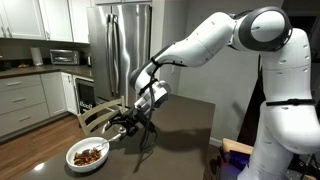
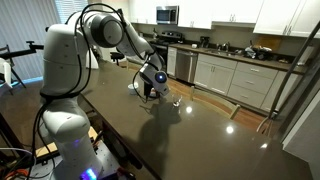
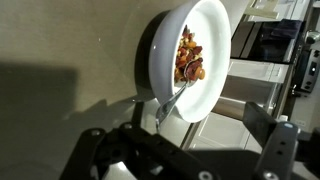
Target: Pick up the spoon, scoop some contents from the bowl and put them in the white cup.
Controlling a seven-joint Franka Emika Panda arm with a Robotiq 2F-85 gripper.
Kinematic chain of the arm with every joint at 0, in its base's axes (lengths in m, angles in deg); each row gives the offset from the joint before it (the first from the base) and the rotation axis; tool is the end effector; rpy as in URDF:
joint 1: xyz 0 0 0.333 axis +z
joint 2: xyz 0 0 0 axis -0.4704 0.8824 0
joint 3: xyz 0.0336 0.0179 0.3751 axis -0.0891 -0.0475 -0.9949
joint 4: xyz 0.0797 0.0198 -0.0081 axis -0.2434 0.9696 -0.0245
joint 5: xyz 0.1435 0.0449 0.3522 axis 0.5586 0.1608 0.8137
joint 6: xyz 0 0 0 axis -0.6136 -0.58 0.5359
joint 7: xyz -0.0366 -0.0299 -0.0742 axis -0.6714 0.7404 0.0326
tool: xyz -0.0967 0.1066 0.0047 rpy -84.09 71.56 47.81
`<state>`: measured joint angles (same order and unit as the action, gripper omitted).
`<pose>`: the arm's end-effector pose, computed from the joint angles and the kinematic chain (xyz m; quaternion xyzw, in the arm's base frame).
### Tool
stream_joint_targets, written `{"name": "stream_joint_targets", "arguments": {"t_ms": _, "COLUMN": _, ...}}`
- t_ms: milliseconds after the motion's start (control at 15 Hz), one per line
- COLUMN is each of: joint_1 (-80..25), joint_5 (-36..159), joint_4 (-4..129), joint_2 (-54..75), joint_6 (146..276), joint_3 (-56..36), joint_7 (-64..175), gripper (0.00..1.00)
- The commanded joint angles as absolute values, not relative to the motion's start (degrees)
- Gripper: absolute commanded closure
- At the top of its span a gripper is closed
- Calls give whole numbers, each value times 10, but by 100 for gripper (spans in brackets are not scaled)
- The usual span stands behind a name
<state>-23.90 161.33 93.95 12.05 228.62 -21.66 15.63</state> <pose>0.5841 0.1098 0.2925 -0.8481 0.3155 -0.1333 0.4043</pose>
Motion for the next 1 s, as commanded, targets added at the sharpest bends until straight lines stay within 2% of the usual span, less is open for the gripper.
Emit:
{"name": "stream_joint_targets", "arguments": {"t_ms": 0, "joint_1": -233, "joint_5": 1666, "joint_4": 953, "joint_2": 106, "joint_6": 2310, "joint_3": -223, "joint_7": 111, "gripper": 0}}
{"name": "stream_joint_targets", "arguments": {"t_ms": 467, "joint_1": -217, "joint_5": 1760, "joint_4": 943, "joint_2": 112, "joint_6": 2339, "joint_3": -225, "joint_7": 17, "gripper": 0}}
{"name": "stream_joint_targets", "arguments": {"t_ms": 933, "joint_1": -216, "joint_5": 1757, "joint_4": 931, "joint_2": 127, "joint_6": 2327, "joint_3": -223, "joint_7": 20, "gripper": 0}}
